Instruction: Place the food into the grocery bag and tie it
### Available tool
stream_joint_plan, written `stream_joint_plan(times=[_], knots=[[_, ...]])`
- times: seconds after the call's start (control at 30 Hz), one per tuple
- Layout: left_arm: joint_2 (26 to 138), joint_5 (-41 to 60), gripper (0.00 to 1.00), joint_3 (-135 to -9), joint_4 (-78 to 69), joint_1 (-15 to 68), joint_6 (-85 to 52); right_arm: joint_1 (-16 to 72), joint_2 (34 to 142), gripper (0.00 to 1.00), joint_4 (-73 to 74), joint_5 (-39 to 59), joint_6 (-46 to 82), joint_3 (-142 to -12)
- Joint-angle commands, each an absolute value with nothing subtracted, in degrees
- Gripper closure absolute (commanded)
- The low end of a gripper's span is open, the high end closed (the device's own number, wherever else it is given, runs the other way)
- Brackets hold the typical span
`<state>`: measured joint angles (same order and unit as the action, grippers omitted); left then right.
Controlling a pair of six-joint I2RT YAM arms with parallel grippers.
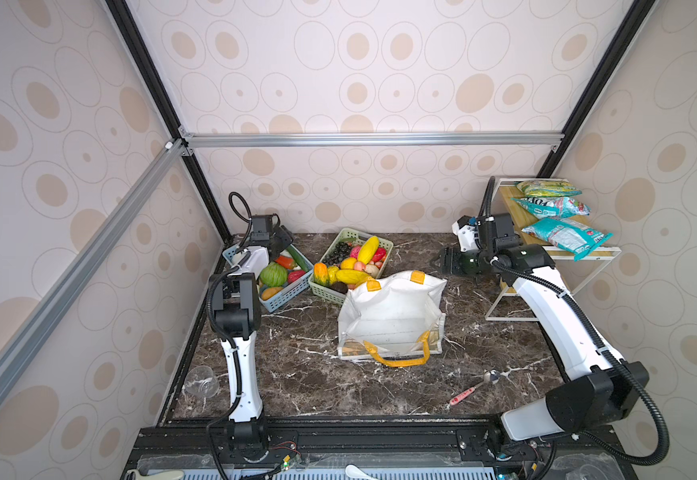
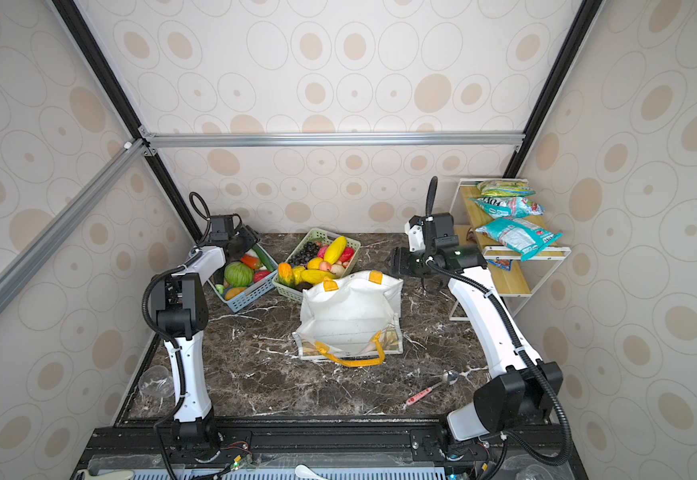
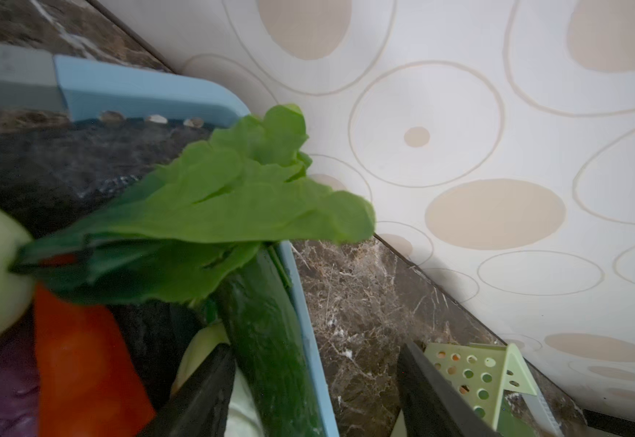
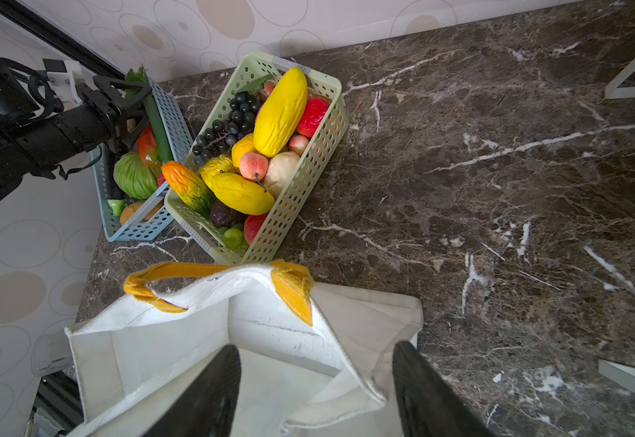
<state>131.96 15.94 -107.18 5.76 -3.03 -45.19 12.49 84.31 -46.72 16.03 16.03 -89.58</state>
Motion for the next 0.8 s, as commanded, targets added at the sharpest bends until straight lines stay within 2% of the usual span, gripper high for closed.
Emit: stream_joint_plan(times=[0.0,0.13,0.57,0.77], knots=[[134.4,23.2,0.35,-108.4,3.9,-2.7,-48.6,13.1,84.9,0.35,-47.1,15.6,16.2,-90.8],[132.7,24.9,0.38,-106.2,1.0,-2.7,-49.9,13.4,84.8,0.35,-47.2,15.6,16.3,-90.6],[128.3,25.6,0.38,-103.0,4.9,-1.9,-44.9,13.8,84.3,0.36,-45.9,16.0,16.8,-89.6],[127.7,19.8,0.38,-104.2,10.1,-0.9,-41.5,13.9,83.8,0.36,-45.8,16.3,16.6,-89.1]])
